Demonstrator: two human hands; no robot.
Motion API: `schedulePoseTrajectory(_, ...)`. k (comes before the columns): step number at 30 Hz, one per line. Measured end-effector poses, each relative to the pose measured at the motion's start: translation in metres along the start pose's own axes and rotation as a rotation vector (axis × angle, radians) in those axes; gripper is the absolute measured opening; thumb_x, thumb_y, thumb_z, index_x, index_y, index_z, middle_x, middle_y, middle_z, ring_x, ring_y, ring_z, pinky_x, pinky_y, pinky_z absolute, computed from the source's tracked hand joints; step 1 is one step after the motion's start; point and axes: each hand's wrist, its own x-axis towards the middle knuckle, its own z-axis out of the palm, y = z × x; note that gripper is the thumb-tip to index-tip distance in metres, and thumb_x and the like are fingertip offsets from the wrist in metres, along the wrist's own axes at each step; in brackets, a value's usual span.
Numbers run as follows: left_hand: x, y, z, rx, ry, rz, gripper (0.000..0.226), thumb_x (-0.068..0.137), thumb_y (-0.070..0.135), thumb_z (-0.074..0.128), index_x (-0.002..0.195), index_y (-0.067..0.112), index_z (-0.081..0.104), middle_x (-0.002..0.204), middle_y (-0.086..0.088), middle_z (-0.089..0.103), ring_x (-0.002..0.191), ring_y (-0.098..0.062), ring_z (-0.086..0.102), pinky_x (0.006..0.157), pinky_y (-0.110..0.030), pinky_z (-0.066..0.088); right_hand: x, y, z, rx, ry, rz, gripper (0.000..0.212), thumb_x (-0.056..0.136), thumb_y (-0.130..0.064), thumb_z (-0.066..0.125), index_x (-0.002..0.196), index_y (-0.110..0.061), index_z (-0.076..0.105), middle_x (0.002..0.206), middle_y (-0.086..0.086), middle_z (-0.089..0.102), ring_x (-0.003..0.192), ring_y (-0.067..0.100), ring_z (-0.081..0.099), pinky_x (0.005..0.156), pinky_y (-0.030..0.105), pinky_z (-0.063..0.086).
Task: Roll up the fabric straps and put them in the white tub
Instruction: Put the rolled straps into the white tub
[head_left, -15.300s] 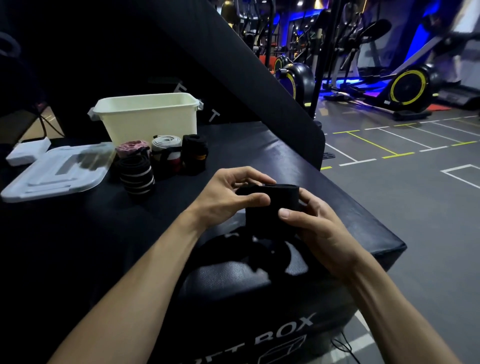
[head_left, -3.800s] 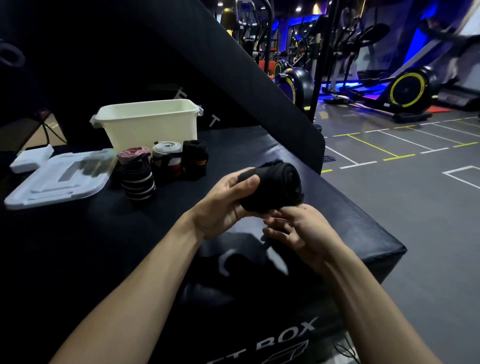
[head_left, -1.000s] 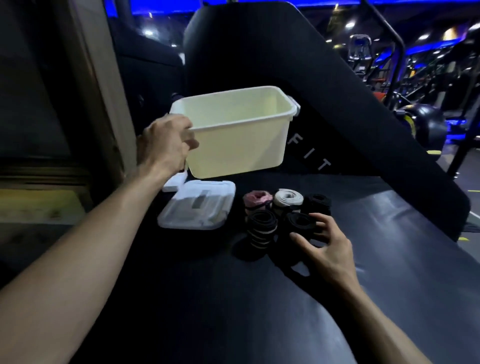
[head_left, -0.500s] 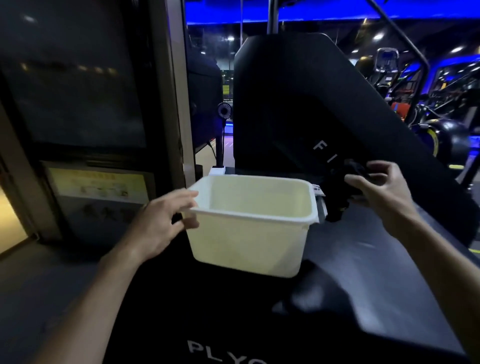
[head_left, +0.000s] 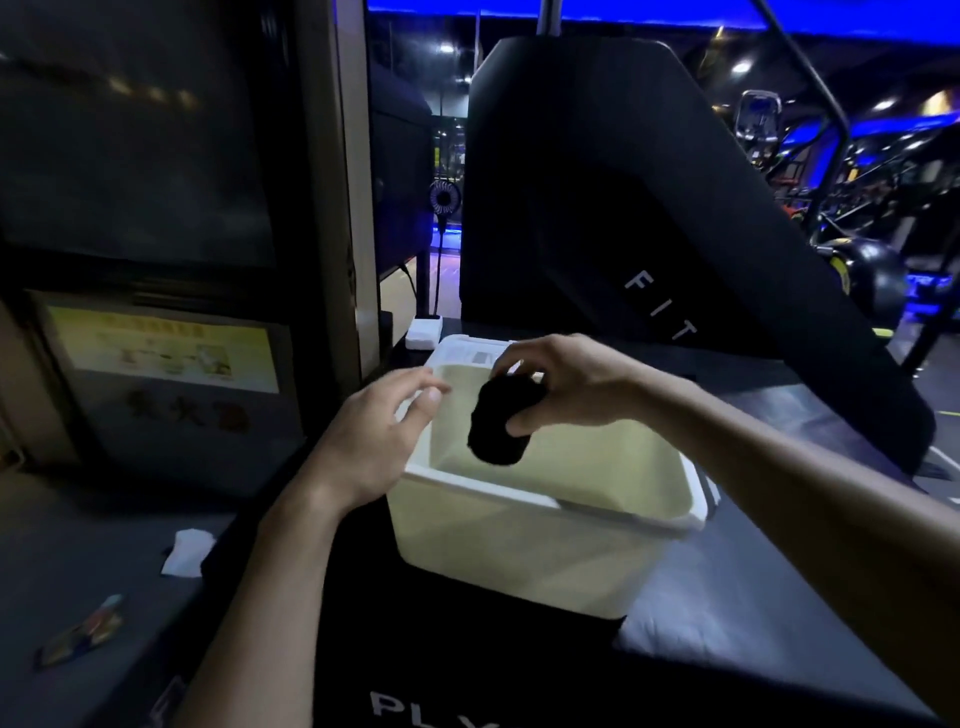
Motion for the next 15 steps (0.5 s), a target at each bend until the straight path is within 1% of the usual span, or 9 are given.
schedulePoseTrajectory(1,-0.003,-0.004,0.003,-0.046,0.020,-0.015,0.026,0.105,0.037,0.049,0.118,0.036,0.070,0.123,0.030,0.063,0.119,0.014,0.053,0.102,-0.019,0.044,0.009,-0.001,0.007,-0.064,-0.033,-0.025,0.052,0.072,-0.036,0.086,0.119,-0.038,0.065,0.106,-0.013,0.067,0.097,0.014,0.061,0.077,0.029,0.053)
schedulePoseTrajectory(2,-0.007,-0.008,0.004,-0.089,0.043,-0.025,0.029,0.101,0.040,0.046,0.119,0.038,0.069,0.117,0.033,0.065,0.114,0.017,0.054,0.094,-0.013,0.043,0.018,-0.002,0.014,-0.133,-0.062,-0.055,0.053,0.073,-0.036,0.085,0.122,-0.037,0.065,0.109,-0.012,0.066,0.100,0.013,0.058,0.074,0.027,0.051)
schedulePoseTrajectory(3,-0.011,-0.011,0.006,-0.135,0.064,-0.030,0.034,0.098,0.041,0.043,0.119,0.039,0.069,0.116,0.034,0.066,0.112,0.017,0.055,0.090,-0.012,0.042,0.025,-0.004,0.021,-0.198,-0.091,-0.089,0.054,0.074,-0.036,0.085,0.124,-0.036,0.065,0.110,-0.010,0.064,0.103,0.014,0.055,0.074,0.026,0.049)
schedulePoseTrajectory(4,-0.012,-0.015,0.007,-0.178,0.075,-0.026,0.037,0.096,0.040,0.041,0.121,0.039,0.068,0.120,0.032,0.066,0.116,0.014,0.055,0.091,-0.015,0.042,0.034,-0.005,0.029,-0.248,-0.117,-0.132,0.055,0.074,-0.034,0.084,0.125,-0.035,0.065,0.112,-0.007,0.063,0.105,0.016,0.055,0.077,0.028,0.049)
schedulePoseTrajectory(6,-0.011,-0.018,0.009,-0.240,0.079,-0.022,0.039,0.095,0.035,0.041,0.124,0.036,0.067,0.130,0.024,0.065,0.126,0.007,0.054,0.098,-0.022,0.043,0.050,-0.008,0.043,-0.287,-0.170,-0.201,0.056,0.074,-0.031,0.084,0.126,-0.032,0.065,0.116,-0.002,0.061,0.110,0.019,0.056,0.088,0.034,0.050)
schedulePoseTrajectory(7,-0.010,-0.018,0.009,-0.253,0.088,-0.015,0.040,0.095,0.033,0.042,0.126,0.035,0.067,0.131,0.023,0.065,0.128,0.006,0.053,0.101,-0.023,0.043,0.057,-0.010,0.048,-0.297,-0.193,-0.218,0.056,0.074,-0.030,0.084,0.127,-0.032,0.064,0.118,-0.001,0.061,0.112,0.020,0.056,0.090,0.033,0.049)
schedulePoseTrajectory(11,-0.011,-0.014,0.011,-0.287,0.118,0.028,0.041,0.095,0.026,0.042,0.127,0.029,0.067,0.130,0.022,0.066,0.130,0.006,0.052,0.104,-0.016,0.041,0.074,-0.013,0.059,-0.312,-0.228,-0.275,0.060,0.074,-0.034,0.086,0.129,-0.033,0.064,0.121,-0.002,0.063,0.114,0.021,0.057,0.092,0.037,0.049)
schedulePoseTrajectory(13,-0.012,-0.014,0.012,-0.299,0.124,0.040,0.040,0.094,0.022,0.042,0.124,0.028,0.068,0.130,0.022,0.066,0.130,0.006,0.052,0.103,-0.015,0.040,0.077,-0.016,0.056,-0.341,-0.234,-0.280,0.059,0.076,-0.036,0.085,0.131,-0.032,0.063,0.119,-0.002,0.066,0.112,0.021,0.058,0.090,0.036,0.050)
schedulePoseTrajectory(15,-0.012,-0.014,0.013,-0.300,0.129,0.047,0.041,0.094,0.021,0.042,0.123,0.027,0.069,0.130,0.023,0.066,0.130,0.006,0.052,0.104,-0.016,0.041,0.074,-0.015,0.048,-0.370,-0.254,-0.246,0.057,0.078,-0.039,0.084,0.131,-0.033,0.064,0.117,-0.004,0.070,0.106,0.018,0.060,0.087,0.035,0.051)
